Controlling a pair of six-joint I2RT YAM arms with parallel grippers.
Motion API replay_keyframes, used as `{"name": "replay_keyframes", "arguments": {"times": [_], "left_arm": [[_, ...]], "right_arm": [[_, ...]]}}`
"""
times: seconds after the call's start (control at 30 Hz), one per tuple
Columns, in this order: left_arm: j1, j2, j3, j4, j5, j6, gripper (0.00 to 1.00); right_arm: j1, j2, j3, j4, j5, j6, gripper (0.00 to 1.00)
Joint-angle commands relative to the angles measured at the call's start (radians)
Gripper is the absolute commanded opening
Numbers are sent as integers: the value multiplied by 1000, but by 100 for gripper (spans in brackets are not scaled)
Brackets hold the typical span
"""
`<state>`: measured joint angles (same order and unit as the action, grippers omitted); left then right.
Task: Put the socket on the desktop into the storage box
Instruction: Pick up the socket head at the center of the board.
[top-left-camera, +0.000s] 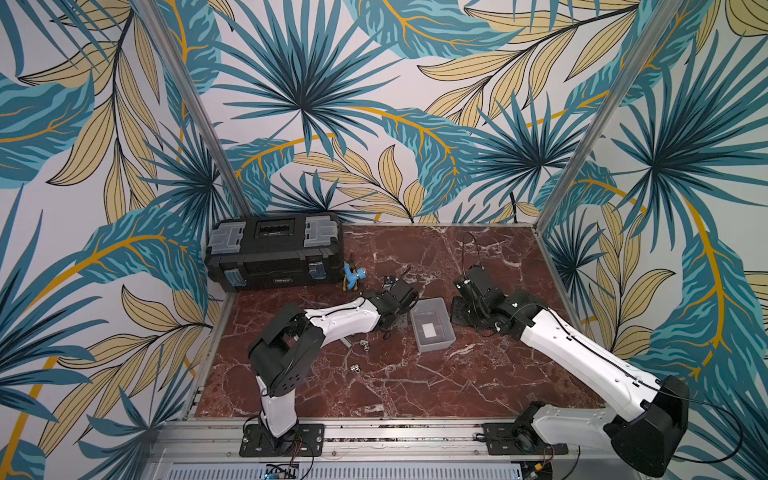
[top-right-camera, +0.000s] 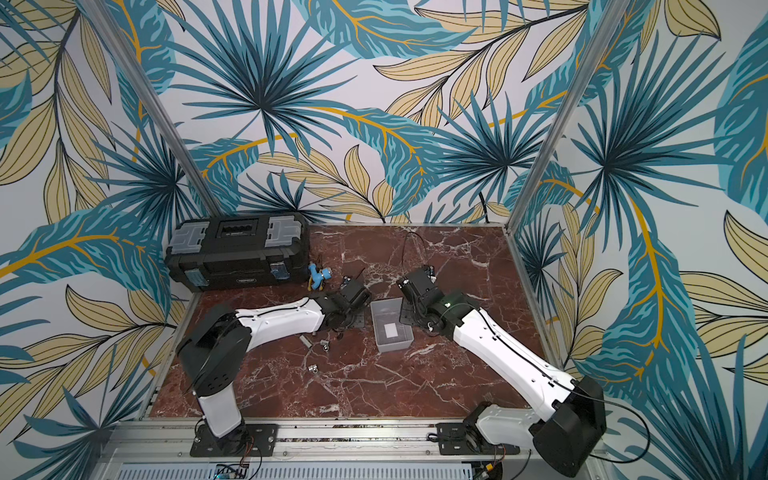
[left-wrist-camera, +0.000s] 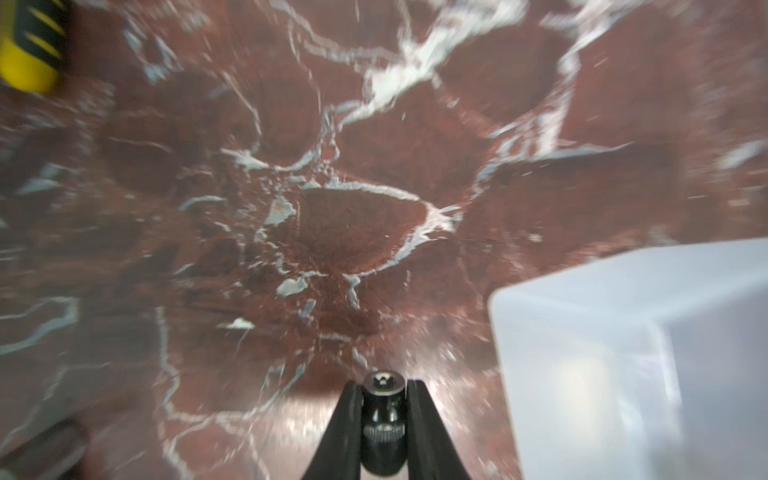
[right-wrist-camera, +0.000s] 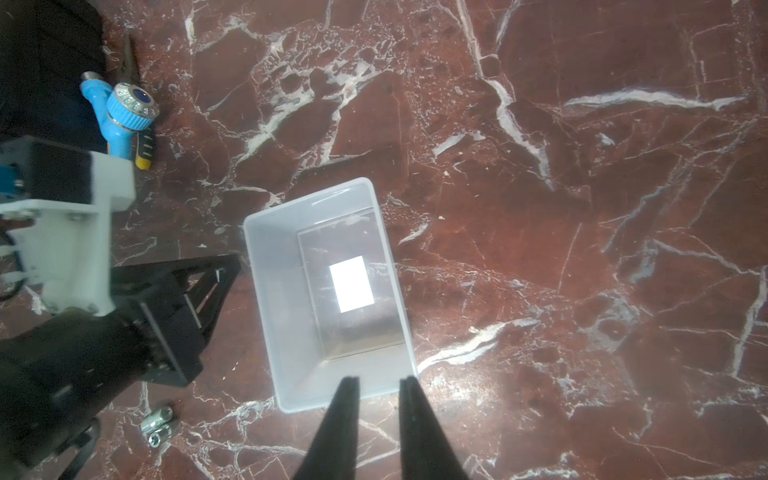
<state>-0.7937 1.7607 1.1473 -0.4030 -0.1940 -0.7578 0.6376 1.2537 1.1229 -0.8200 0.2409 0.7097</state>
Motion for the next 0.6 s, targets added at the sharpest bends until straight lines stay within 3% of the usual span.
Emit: {"name": "replay_keyframes", "arguments": {"times": [0.0,0.2,0.4,0.57], "left_arm": [[8,-130,-82,173,112,-5,0],[23,-326,-224,366,272,-22,0],[43,-474,-375,602,468,-90,0],[53,-540,-427,714,534,-113,0]], "right_arm": [[5,-23,-8,43,-31,-16,23],[4,-23,-32,82,-14,-26,23],[5,-61,-71,209,-163,-9,23],[5,-80,-69,240,-194,20,23]]}}
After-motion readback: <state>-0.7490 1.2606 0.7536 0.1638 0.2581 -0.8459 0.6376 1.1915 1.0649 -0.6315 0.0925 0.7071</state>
